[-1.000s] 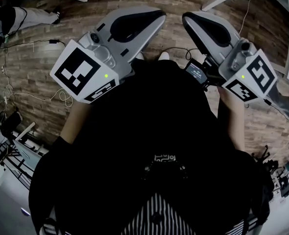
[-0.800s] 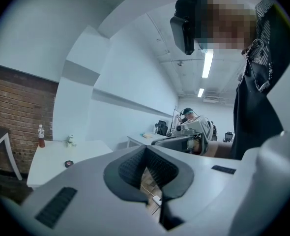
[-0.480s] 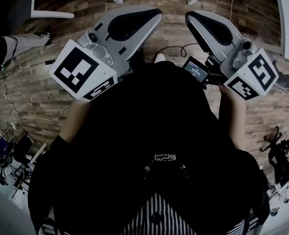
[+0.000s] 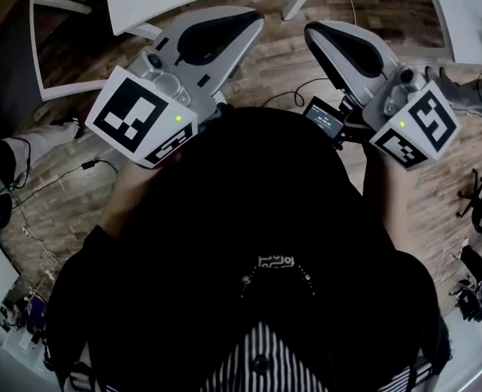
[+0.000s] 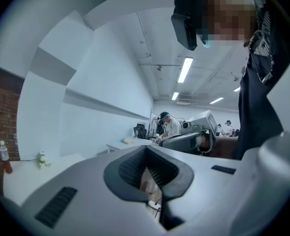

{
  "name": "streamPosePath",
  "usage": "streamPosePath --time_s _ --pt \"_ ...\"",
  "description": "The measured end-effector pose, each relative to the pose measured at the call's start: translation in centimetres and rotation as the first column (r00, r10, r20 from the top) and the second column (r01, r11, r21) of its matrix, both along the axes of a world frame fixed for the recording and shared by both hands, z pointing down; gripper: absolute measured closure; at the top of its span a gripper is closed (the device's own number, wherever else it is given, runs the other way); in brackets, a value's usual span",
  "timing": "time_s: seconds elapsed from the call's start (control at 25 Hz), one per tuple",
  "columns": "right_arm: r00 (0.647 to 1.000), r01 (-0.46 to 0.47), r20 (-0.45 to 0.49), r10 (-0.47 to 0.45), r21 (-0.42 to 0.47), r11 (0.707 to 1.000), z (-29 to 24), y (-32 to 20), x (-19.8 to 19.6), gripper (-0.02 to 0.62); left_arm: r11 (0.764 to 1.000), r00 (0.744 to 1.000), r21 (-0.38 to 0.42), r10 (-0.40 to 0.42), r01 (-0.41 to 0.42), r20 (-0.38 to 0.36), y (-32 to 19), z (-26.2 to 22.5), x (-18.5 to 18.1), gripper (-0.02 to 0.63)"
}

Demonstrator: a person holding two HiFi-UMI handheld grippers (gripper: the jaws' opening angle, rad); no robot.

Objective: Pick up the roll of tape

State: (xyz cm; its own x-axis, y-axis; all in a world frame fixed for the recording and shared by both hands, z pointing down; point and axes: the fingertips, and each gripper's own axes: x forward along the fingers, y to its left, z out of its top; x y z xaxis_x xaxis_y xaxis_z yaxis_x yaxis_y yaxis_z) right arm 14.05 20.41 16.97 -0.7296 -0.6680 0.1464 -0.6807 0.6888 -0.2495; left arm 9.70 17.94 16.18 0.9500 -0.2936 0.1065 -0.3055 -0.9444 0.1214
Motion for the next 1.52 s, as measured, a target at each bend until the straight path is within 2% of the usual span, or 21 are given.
streamPosePath --time_s 0.2,0.32,0.52,0.6,0.72,0.84,1.04,1.28,1.52 --pt "0.999 -0.05 -0.009 0.05 0.025 0.998 -2.1 0.9 -2.3 0.592 0.998 0.997 0.02 0.064 -0.063 -0.034 1.2 -1.6 -1.5 0.603" --pt "0.997 -0.067 -0.028 0.067 0.019 0.998 -2.7 -0.3 -2.4 0.591 0.997 0.997 0.0 0.073 -0.073 -0.032 -0.1 -1.9 -1.7 0.601" --pt "0.998 -0.069 -0.009 0.069 0.005 0.998 -7.0 -2.0 -4.1 0.592 0.997 0.997 -0.004 0.075 -0.075 -0.005 -1.8 -5.8 -3.3 0.601" --pt "0.997 -0.073 -0.023 0.073 0.01 0.997 -6.0 -4.0 -5.4 0.592 0.997 0.997 -0.005 0.082 -0.082 -0.003 -3.4 -4.4 -5.0 0.603" --pt "0.996 -0.074 -0.054 0.074 -0.005 0.997 -0.5 -7.3 -7.6 0.592 0.997 0.997 -0.035 0.074 -0.075 -0.028 -6.5 1.5 -7.6 0.603" --pt "0.996 -0.048 -0.072 0.046 -0.02 0.999 4.0 -8.6 -9.0 0.592 0.998 0.998 -0.053 0.031 -0.034 -0.055 -8.3 5.7 -8.9 0.601" --pt "0.997 0.018 -0.072 -0.022 -0.049 0.999 3.0 -8.8 -10.7 0.592 0.996 0.996 -0.061 -0.073 0.069 -0.059 -9.3 4.2 -11.3 0.603" --pt "0.991 0.113 -0.063 -0.115 -0.032 0.993 3.2 -12.0 -14.6 0.592 0.981 0.982 -0.081 -0.183 0.178 -0.053 -11.5 5.7 -16.3 0.601" --pt "0.979 0.196 -0.054 -0.199 -0.049 0.979 3.8 -14.9 -16.2 0.592 0.963 0.966 -0.097 -0.257 0.253 -0.037 -13.8 6.1 -17.8 0.603"
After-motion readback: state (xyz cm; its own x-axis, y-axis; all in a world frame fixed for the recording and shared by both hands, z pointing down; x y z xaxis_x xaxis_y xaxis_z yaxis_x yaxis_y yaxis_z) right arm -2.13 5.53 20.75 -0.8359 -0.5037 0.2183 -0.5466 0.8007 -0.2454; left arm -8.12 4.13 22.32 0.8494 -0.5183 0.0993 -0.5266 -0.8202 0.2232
